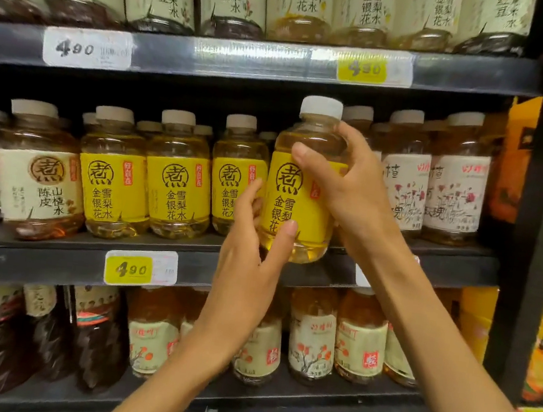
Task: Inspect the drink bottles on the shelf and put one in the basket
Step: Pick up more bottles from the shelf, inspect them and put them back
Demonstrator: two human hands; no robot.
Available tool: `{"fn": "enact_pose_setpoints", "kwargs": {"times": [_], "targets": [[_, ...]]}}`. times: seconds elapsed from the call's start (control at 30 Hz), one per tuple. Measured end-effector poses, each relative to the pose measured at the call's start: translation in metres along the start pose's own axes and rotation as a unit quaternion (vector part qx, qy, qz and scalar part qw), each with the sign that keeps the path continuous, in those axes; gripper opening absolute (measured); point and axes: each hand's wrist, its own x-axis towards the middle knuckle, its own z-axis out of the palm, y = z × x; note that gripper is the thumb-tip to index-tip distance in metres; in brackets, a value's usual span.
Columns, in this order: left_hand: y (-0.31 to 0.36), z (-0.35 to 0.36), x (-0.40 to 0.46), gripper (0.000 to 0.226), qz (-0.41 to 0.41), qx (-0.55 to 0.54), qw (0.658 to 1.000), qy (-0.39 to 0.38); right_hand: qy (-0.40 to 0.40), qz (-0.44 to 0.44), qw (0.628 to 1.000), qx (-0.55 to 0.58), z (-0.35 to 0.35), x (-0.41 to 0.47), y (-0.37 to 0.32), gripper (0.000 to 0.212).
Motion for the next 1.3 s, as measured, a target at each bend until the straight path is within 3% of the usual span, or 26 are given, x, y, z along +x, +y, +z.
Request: {"fn": "enact_pose_setpoints", "kwargs": {"times": [0.1, 0.2, 0.4, 0.5, 0.67, 0.73, 1.0, 1.07, 1.17, 1.3], "targets": [[-0.005, 0.006, 0.004, 0.08, -0.001, 0.076, 0.997, -0.003, 0.016, -0.04, 0.998, -0.054, 0.003, 0.005, 0.012, 0.069], [-0.012, 0.015, 0.009, 0.082, -0.026, 0.089, 0.996, -0.001, 0.011, -0.083, 0.991, -0.105, 0.006, 0.009, 0.024, 0.077], [-0.009, 0.026, 0.016, 0.078, -0.015, 0.196, 0.979, 0.049, 0.04, -0.176, 0.961, -0.208, 0.009, 0.015, 0.036, 0.05], [-0.007, 0.029, 0.018, 0.067, 0.033, 0.339, 0.934, 0.106, 0.044, -0.189, 0.942, -0.275, 0.009, 0.016, 0.038, 0.048], [-0.009, 0.03, 0.023, 0.066, 0.017, 0.388, 0.914, 0.113, 0.078, -0.248, 0.823, -0.505, 0.002, 0.015, 0.039, 0.056], [-0.009, 0.033, 0.026, 0.064, 0.019, 0.402, 0.907, 0.123, 0.077, -0.241, 0.8, -0.545, 0.0, 0.013, 0.04, 0.058], [-0.009, 0.043, 0.037, 0.049, -0.003, 0.464, 0.878, 0.122, 0.054, -0.231, 0.78, -0.579, -0.005, 0.019, 0.045, 0.064], [-0.01, 0.044, 0.038, 0.052, -0.006, 0.456, 0.882, 0.119, 0.052, -0.236, 0.795, -0.556, -0.011, 0.02, 0.047, 0.064], [-0.011, 0.04, 0.038, 0.063, -0.006, 0.425, 0.898, 0.113, 0.123, -0.238, 0.82, -0.507, -0.026, 0.026, 0.046, 0.059], [-0.008, 0.04, 0.027, 0.059, 0.034, 0.408, 0.905, 0.117, 0.138, -0.191, 0.782, -0.578, -0.04, 0.042, 0.045, 0.068]]}}
